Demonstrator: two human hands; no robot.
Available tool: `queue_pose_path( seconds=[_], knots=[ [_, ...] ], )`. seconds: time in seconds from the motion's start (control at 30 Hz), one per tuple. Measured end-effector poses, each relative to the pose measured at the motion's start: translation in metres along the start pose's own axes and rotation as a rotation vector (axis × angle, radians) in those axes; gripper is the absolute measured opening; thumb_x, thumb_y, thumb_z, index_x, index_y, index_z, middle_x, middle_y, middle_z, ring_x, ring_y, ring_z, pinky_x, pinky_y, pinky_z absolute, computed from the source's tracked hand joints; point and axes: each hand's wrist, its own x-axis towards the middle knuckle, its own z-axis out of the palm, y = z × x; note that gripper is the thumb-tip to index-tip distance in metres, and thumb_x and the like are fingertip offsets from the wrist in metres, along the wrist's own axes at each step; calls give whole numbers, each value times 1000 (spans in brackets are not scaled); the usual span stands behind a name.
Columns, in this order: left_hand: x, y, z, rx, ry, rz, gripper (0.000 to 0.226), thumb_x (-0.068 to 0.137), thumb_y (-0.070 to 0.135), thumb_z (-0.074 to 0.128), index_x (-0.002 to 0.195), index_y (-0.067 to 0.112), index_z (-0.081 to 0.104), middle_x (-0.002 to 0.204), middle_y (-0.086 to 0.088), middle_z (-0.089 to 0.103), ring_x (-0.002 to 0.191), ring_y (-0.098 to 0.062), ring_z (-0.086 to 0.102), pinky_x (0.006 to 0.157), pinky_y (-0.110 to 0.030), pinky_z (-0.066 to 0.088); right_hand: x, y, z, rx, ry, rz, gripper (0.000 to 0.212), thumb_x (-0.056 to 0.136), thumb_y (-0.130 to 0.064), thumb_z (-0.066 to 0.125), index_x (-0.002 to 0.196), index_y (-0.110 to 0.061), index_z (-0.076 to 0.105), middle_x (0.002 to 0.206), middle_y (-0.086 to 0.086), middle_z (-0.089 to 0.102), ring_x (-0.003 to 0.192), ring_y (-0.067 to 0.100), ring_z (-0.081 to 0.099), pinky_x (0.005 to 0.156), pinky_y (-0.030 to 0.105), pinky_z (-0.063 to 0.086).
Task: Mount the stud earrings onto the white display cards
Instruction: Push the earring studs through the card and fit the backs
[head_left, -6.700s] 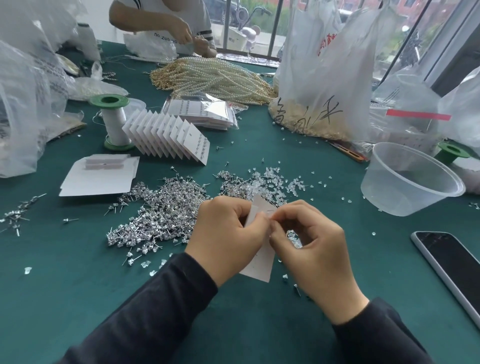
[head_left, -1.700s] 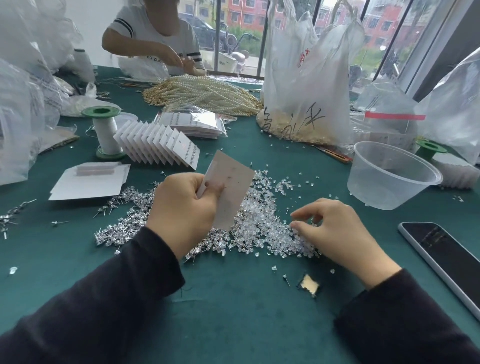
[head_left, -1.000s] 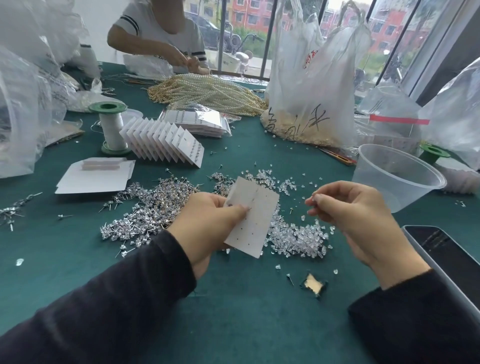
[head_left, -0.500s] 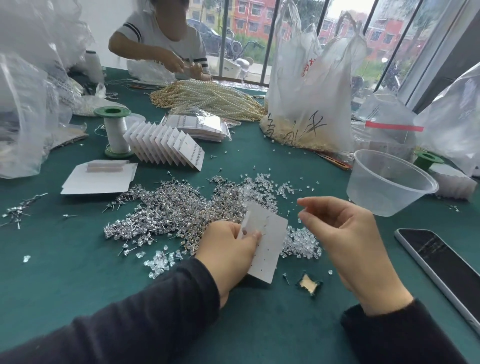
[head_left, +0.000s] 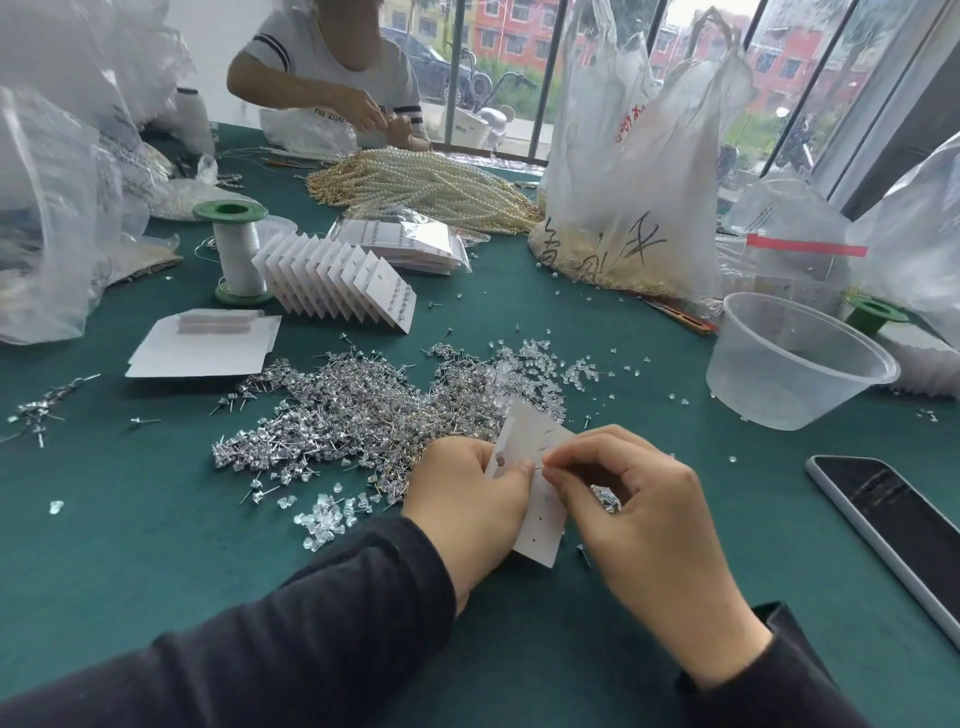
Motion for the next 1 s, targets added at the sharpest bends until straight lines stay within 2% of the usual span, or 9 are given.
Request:
queue_pose_path(
  seconds=[0.1,0.17,0.3,0.37,0.5,0.6,0.8,0.93,1.0],
  knots=[
    [1,-1,1,28,15,21,24,83,13,62,70,-7,63,81,-27,68,80,-42,64,73,-53,53,0,0,1,-26,3,-19,17,73,3,72,74,-14,70,75,-7,65,71,7,63,66,25,52],
    [2,-3,0,51,12,42,24,83,13,62,69,-7,63,73,-24,66,70,-38,63,71,-51,52,0,-1,2,-50,2,-36,18,72,6,73,73,-12,70,75,-6,65,69,6,62,65,22,51],
    [2,-4,1,129,22,91,29,82,15,62,59,-1,58,57,-7,53,58,-23,49,57,-37,44,-2,-2,4,-125,34,-101,14,71,6,71,71,-8,70,73,-1,65,67,6,58,63,15,47],
    [1,-4,0,146,28,98,31,82,17,63,53,7,55,54,-4,52,57,-23,49,57,-36,44,-3,-2,4,-105,59,-88,12,71,4,69,72,-9,69,73,-1,65,67,7,59,63,18,49],
    [1,-4,0,158,27,97,27,82,17,62,57,6,58,57,-5,54,59,-24,53,61,-42,50,-2,-2,4,-108,41,-92,16,70,9,71,71,-7,69,73,0,65,68,8,59,64,18,49],
    [1,-4,0,187,22,115,29,83,16,61,54,10,55,54,-3,52,57,-23,52,57,-34,45,-3,-2,4,-148,35,-120,16,70,10,72,71,-6,69,74,1,65,67,8,58,63,16,48],
    [1,-7,0,194,-2,151,35,86,14,57,53,7,50,55,-8,49,55,-23,46,54,-38,41,-3,-1,5,-165,20,-107,17,69,10,73,71,-6,72,73,1,66,68,7,58,63,16,47],
    [1,-8,0,151,-21,152,31,88,15,55,71,-11,56,68,-28,57,60,-22,48,61,-51,47,-2,-1,5,-93,-6,-49,15,70,9,73,71,-6,73,73,-1,66,69,5,60,63,10,46],
    [1,-9,-1,142,-21,151,31,88,14,54,73,-13,57,66,-26,56,61,-23,48,63,-52,47,-1,-1,4,-56,-18,-20,14,71,6,73,71,-8,74,72,-2,67,69,5,61,63,13,48]
  ],
)
